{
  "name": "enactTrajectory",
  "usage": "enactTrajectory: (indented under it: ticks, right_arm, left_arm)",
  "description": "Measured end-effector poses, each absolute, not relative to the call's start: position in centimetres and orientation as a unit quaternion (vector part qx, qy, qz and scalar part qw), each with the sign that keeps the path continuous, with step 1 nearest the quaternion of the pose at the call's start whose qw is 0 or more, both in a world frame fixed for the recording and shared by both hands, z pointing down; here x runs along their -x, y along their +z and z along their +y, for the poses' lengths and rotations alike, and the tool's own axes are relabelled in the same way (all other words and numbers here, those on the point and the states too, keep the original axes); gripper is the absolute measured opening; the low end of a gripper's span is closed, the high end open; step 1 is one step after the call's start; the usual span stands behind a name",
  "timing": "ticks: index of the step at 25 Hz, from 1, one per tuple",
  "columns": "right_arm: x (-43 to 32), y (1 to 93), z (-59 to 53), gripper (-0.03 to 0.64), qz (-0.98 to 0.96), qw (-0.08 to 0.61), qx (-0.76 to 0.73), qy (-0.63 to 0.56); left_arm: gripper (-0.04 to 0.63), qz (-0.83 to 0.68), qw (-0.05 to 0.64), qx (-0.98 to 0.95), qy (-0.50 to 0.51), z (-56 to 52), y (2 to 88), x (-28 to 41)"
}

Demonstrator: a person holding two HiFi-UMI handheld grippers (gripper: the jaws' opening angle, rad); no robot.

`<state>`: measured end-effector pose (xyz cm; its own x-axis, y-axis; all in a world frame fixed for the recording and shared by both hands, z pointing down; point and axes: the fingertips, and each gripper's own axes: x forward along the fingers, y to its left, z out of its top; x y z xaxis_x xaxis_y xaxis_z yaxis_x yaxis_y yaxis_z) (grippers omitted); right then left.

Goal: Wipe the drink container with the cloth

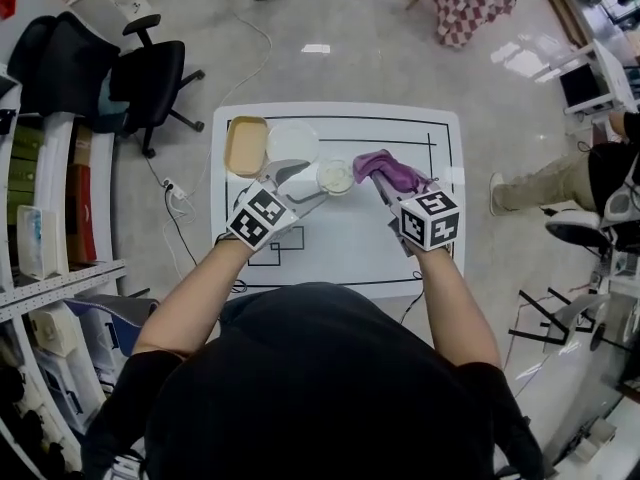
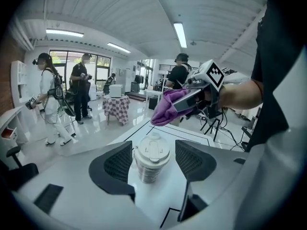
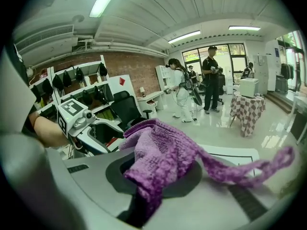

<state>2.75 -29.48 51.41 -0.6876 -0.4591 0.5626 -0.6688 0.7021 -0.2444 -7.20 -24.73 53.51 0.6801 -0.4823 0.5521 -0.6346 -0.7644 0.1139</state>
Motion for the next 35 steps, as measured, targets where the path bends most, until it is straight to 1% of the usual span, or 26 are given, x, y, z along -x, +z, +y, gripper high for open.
enactTrajectory:
  ticks: [4,8,15,22,35]
  right_arm:
    - [-0.5,52.0,-29.5,0.074,-0.904,0.232,-0.285,0.217]
    - [1.6,52.4,-28.8,0.074,-0.918,0.225,-0.243,0.218]
    - [4.5,53.3,-27.9,0.074,-0.931,0.227,-0.183,0.218]
    - [5.9,56.4,-27.2,0.074,-0.921,0.284,-0.149,0.221]
    - [4.6,58.1,-28.3,0.072,-0.913,0.332,-0.162,0.174]
  left_arm:
    - [0.338,-0.304,0.134,-0.901,0.279,-25.6,55.6,6.0]
    - [0.362,-0.294,0.126,-0.902,0.290,-26.2,57.0,4.9]
    - [0.399,-0.287,0.089,-0.900,0.315,-27.5,59.0,4.1]
    - [0.405,-0.248,0.040,-0.902,0.352,-27.7,60.4,2.6]
    - [0.411,-0.256,0.053,-0.896,0.360,-28.2,61.4,2.0]
